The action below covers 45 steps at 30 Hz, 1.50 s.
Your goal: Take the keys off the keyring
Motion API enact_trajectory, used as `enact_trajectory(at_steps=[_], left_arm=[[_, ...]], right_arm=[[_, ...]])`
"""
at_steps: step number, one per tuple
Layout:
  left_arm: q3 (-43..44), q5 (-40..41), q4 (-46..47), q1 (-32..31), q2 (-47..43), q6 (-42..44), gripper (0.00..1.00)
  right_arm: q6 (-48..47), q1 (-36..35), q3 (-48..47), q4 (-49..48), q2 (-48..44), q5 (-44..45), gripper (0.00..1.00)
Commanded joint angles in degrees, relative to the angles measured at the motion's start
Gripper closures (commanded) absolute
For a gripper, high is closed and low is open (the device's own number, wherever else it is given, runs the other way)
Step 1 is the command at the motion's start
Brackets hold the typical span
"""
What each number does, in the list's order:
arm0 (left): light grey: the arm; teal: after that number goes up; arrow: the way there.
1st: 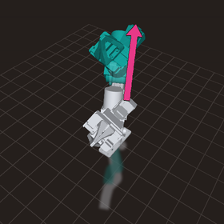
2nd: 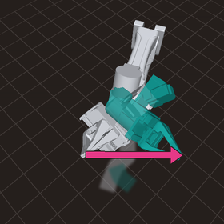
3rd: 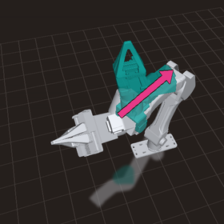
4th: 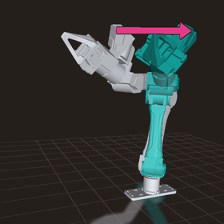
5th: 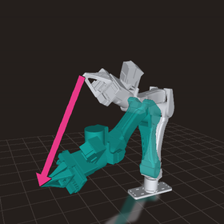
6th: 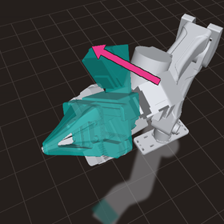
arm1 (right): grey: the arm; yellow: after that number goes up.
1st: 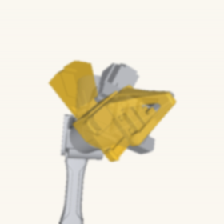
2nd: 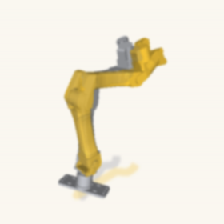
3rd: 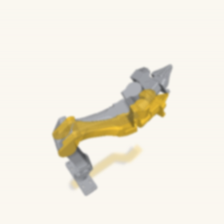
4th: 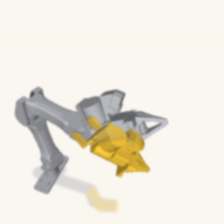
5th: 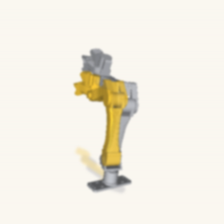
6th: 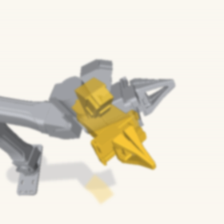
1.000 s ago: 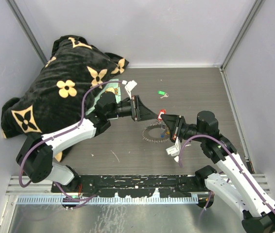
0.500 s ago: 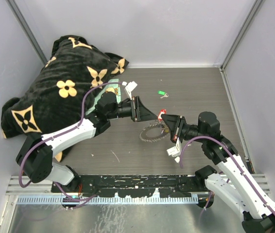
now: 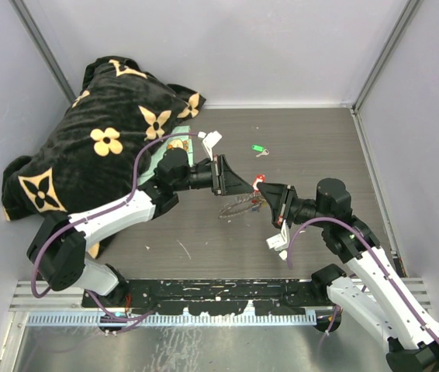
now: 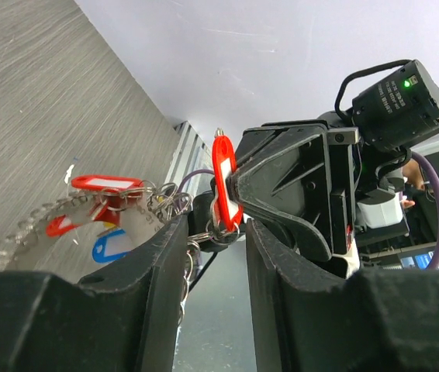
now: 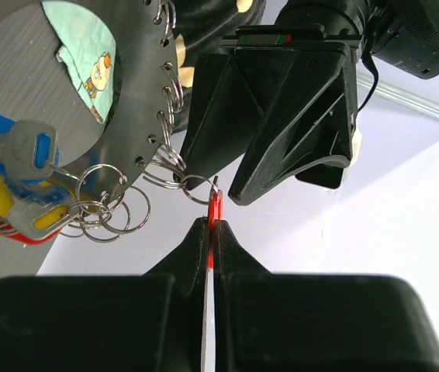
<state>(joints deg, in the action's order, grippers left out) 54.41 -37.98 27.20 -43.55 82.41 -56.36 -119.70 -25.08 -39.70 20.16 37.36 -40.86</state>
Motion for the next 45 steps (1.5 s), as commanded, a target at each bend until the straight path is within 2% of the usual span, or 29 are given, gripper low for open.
enact_trajectory(at_steps=[1, 10, 24, 27, 31, 35, 38, 41, 45], left_arm=[[2.9, -1.2, 3.6, -0.6, 0.2, -0.6, 0.64], [3.6, -1.3, 3.8, -1.1, 0.7, -1.0, 0.68], [3.7, -1.6, 4.7, -1.3, 1.2, -1.6, 0.85], [3.7, -1.4, 4.7, -1.3, 1.2, -1.9, 0.85], [3.8, -1.5, 4.7, -1.5, 1.2, -2.4, 0.77], [3.9, -1.6, 4.7, -1.5, 1.2, -2.9, 0.78], [4.0, -1.6, 4.6, -1.6, 1.4, -3.0, 0.84], [3.9, -1.5, 4.4, -1.6, 1.5, -3.0, 0.99], [3.4, -1.1, 4.8, -1.6, 1.2, -2.5, 1.0]], right_arm=[[-24.9, -0.4, -1.3, -4.1, -1.3, -2.2, 0.99], [-25.5, -0.3, -1.2, -3.7, -1.4, -2.5, 0.99], [-26.6, -0.5, -1.1, -2.9, -1.9, -3.2, 0.99], [-26.9, -0.4, -1.1, -2.7, -1.9, -3.3, 0.99], [-27.1, -0.4, -1.1, -2.7, -1.9, -3.3, 0.99], [-27.3, -0.5, -1.1, -2.5, -2.0, -3.4, 0.99], [-27.4, -0.5, -1.2, -2.4, -2.0, -3.4, 0.99], [-27.6, -0.5, -1.2, -2.0, -2.2, -3.6, 0.99], [-27.6, -0.6, -1.2, -1.4, -2.5, -3.9, 0.96]])
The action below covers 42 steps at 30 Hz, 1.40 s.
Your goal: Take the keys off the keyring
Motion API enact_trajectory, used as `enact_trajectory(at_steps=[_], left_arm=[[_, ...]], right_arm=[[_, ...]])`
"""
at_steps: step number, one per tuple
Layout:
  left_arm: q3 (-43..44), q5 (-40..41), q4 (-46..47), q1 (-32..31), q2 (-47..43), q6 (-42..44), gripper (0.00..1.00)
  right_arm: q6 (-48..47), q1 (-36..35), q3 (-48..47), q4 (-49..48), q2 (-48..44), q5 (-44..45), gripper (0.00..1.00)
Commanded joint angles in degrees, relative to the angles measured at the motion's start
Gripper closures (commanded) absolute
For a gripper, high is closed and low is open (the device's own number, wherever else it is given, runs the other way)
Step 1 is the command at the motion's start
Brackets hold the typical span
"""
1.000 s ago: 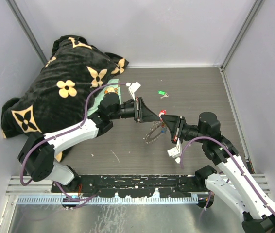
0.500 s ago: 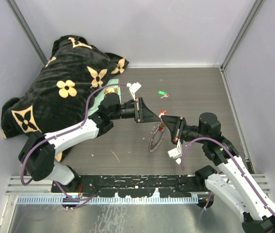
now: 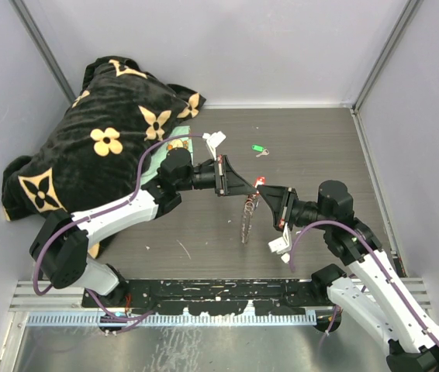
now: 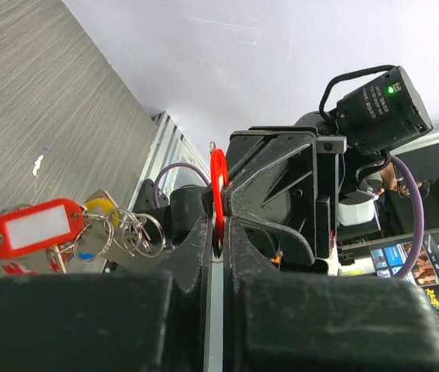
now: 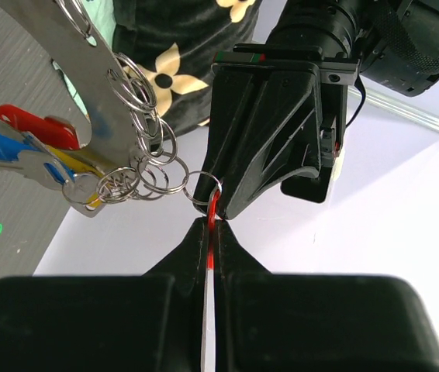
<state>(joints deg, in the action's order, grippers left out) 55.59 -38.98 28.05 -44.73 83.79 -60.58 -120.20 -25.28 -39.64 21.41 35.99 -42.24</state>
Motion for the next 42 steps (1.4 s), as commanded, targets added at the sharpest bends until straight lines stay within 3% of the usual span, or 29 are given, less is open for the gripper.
enact_trajectory(at_steps=[1, 22, 34, 38, 42], left_arm=[[2.0, 0.2, 4.2, -0.3, -0.5, 2.0, 1.0], [-2.0, 3.8, 8.3, -0.2, -2.7, 3.1, 1.0], [-3.8, 4.7, 9.3, 0.6, -3.9, 4.5, 1.0], [-4.3, 4.8, 9.6, 0.6, -4.4, 5.7, 1.0], [-4.8, 4.6, 10.3, 0.7, -4.5, 7.6, 1.0]], right_arm=[[-27.1, -0.3, -1.2, -2.5, -1.2, -2.5, 0.94], [-22.0, -0.3, 0.5, -1.8, -5.8, -0.8, 0.58], [-16.6, -0.3, 1.2, 2.7, -9.7, 3.7, 0.53], [-8.5, -0.3, 0.2, 4.5, -10.1, 6.3, 0.52], [12.2, -0.4, -5.0, 7.5, -6.8, 12.1, 0.49]])
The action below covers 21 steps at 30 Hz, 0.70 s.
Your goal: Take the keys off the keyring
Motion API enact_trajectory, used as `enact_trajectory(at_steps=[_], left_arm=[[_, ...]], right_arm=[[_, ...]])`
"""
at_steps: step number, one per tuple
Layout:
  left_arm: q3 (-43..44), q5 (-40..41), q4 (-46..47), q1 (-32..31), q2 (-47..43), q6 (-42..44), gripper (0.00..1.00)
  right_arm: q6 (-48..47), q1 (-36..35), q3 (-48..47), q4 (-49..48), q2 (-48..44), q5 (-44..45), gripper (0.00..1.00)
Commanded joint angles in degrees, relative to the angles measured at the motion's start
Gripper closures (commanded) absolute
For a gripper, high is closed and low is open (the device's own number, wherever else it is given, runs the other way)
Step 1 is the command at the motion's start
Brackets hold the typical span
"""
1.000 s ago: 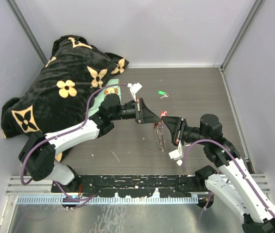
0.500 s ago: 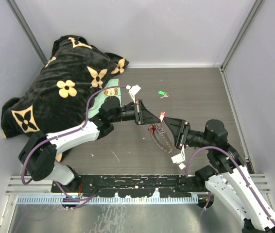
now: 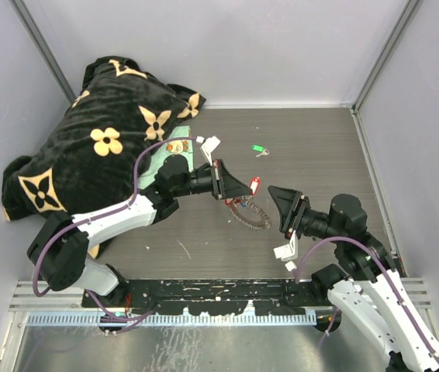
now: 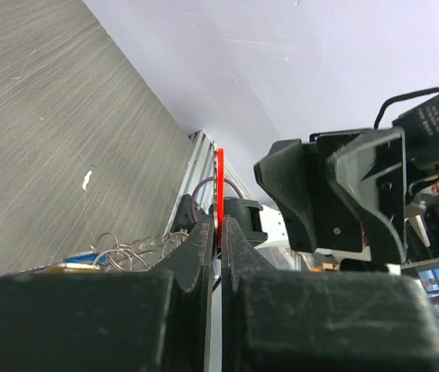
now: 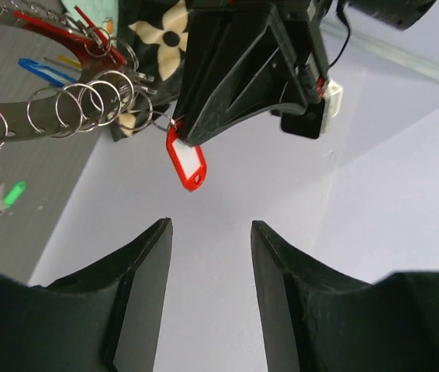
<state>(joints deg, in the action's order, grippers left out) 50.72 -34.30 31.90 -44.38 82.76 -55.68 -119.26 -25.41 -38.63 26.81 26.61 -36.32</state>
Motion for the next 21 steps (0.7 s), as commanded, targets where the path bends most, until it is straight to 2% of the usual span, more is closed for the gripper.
enact_trajectory(at_steps=[1, 5, 9, 15, 18, 21], left_arm=[[-0.1, -0.1, 6.5, 0.3, -3.5, 3.3, 1.0], [-0.6, -0.5, 6.7, 0.3, -3.6, 5.7, 1.0], [-1.1, -0.9, 8.4, 0.2, -3.4, 6.9, 1.0], [-2.4, -1.0, 12.1, 0.2, -3.5, 7.9, 1.0], [-2.8, -1.1, 12.0, 0.3, -4.0, 8.9, 1.0], [-3.1, -1.0, 12.1, 0.2, -4.4, 9.7, 1.0]], right_arm=[[17.2, -0.3, -8.7, 4.1, 4.5, 7.8, 0.48], [40.5, -0.2, -22.9, 12.2, 15.8, 11.9, 0.48], [61.3, -0.2, -31.7, 19.3, 23.8, 10.0, 0.4], [76.2, 0.0, -36.5, 30.8, 30.3, -1.3, 0.28], [78.5, 2.3, -41.4, 39.2, 36.4, -6.5, 0.27], [78.7, 7.6, -44.4, 43.7, 40.2, -15.4, 0.27]])
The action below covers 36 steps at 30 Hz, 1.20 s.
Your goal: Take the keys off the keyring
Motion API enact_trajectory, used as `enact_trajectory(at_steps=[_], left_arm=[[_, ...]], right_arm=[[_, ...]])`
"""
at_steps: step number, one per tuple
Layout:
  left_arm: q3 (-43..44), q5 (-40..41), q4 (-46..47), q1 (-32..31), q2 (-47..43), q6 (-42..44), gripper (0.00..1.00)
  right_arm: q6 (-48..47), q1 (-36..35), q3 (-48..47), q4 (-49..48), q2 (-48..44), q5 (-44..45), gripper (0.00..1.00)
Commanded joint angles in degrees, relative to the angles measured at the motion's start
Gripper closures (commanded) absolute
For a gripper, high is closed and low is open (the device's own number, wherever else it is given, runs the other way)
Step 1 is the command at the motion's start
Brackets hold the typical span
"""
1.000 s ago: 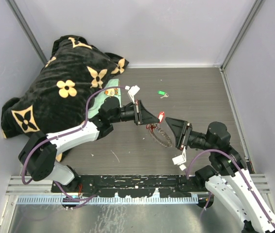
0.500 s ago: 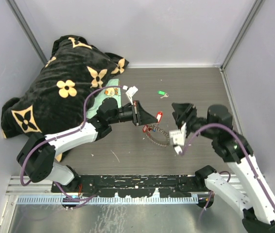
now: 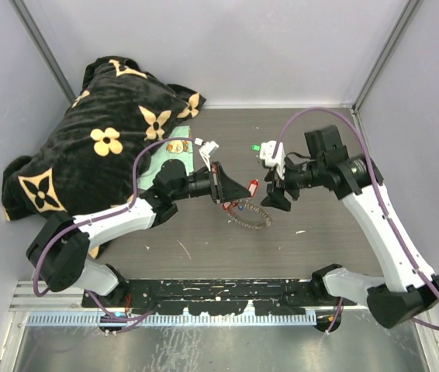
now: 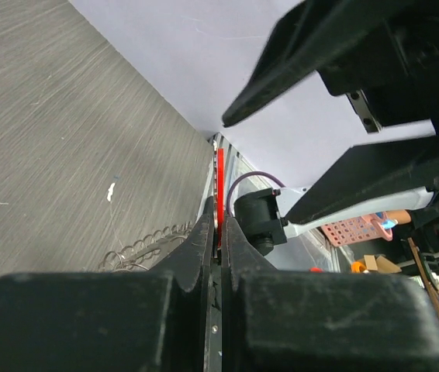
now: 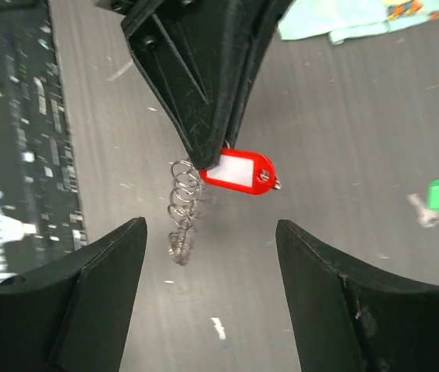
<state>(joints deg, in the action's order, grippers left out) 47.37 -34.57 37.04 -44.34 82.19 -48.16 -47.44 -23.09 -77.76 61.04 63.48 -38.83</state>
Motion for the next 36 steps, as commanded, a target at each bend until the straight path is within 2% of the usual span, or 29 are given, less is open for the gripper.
enact_trajectory(at_steps=[1, 4, 8, 11, 15, 18, 20, 26, 36], left_arm=[[0.0, -0.8, 7.3, 0.2, -4.0, 2.5, 1.0], [-0.7, -0.7, 8.1, -0.1, -4.9, 3.7, 1.0], [-1.5, -0.7, 8.9, -0.5, -6.0, 4.8, 1.0], [-1.6, -0.7, 9.0, -1.1, -6.5, 5.3, 1.0], [-0.9, -0.8, 9.1, -2.2, -6.7, 5.6, 1.0], [-0.4, -0.6, 9.2, -3.2, -6.7, 6.1, 1.0], [0.1, -0.4, 9.2, -3.8, -6.5, 6.2, 1.0], [0.7, 0.5, 9.8, -5.0, -6.1, 6.3, 1.0], [1.0, 2.0, 10.9, -6.0, -6.1, 6.2, 1.0]], right_arm=[[7.1, 7.4, -5.1, 9.7, 3.8, -16.1, 0.27], [9.2, 12.2, -3.6, 8.2, 4.7, -24.7, 0.26], [14.7, 16.7, 0.6, 1.4, 3.5, -32.6, 0.25], [26.1, 17.3, 6.8, -11.6, 0.5, -36.9, 0.25], [46.5, 17.3, 16.7, -36.2, -5.6, -37.9, 0.23], [52.7, 17.3, 20.4, -44.2, -8.0, -37.7, 0.22], [53.7, 17.3, 20.9, -45.3, -8.4, -37.6, 0.24], [59.9, 17.1, 23.4, -51.2, -8.5, -38.3, 0.42], [63.1, 16.1, 26.5, -54.3, -9.6, -38.5, 0.47]])
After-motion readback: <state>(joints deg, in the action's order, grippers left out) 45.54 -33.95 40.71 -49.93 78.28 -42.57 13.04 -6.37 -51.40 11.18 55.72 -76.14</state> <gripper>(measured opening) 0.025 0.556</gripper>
